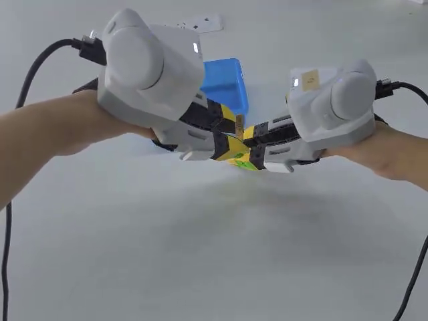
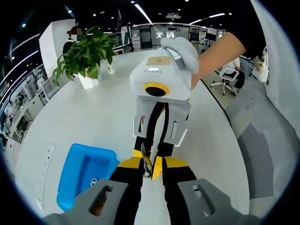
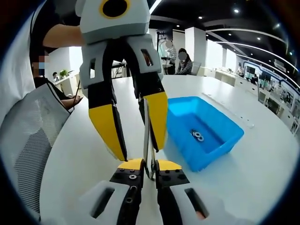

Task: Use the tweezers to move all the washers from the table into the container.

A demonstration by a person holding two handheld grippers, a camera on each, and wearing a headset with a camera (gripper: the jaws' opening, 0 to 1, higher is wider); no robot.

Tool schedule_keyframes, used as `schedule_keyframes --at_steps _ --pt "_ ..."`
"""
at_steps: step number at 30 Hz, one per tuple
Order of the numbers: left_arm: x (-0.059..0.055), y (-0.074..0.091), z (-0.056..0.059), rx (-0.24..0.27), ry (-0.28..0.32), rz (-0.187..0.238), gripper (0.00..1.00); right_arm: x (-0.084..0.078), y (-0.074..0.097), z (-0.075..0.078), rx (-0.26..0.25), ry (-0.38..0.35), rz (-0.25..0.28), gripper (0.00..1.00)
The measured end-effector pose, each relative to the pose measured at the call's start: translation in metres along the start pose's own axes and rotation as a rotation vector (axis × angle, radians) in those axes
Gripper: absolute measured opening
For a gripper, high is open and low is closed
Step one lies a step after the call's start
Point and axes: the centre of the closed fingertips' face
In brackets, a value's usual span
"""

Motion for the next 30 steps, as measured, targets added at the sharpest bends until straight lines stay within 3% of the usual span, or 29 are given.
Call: schedule_keyframes --at_steps 5,17,24,30 --pt "-0.002 0.005 0.003 -0.008 -0.002 -0.006 0.23 0.002 0.001 -0.001 0.001 -0.007 0.006 0.1" --pt "-0.007 0.019 -0.004 0.046 0.027 -0.028 0.29 0.016 0.006 0.001 -0.019 -0.01 0.033 0.1" --pt "-0.013 0.039 0.0 0.07 0.107 -0.007 0.39 0.023 0.013 0.0 -0.035 -0.003 0.028 0.1" --pt "-0.028 0.057 0.005 0.111 0.164 -0.004 0.46 0.031 0.02 0.001 -0.056 0.0 0.028 0.1"
Point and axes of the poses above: the centre of the closed fingertips' face, and the gripper's own axes: y roughly backward along the fingers, z roughly to its right, x roughly out of its top, and after that the axes turned 7 degrees about x, right-handed
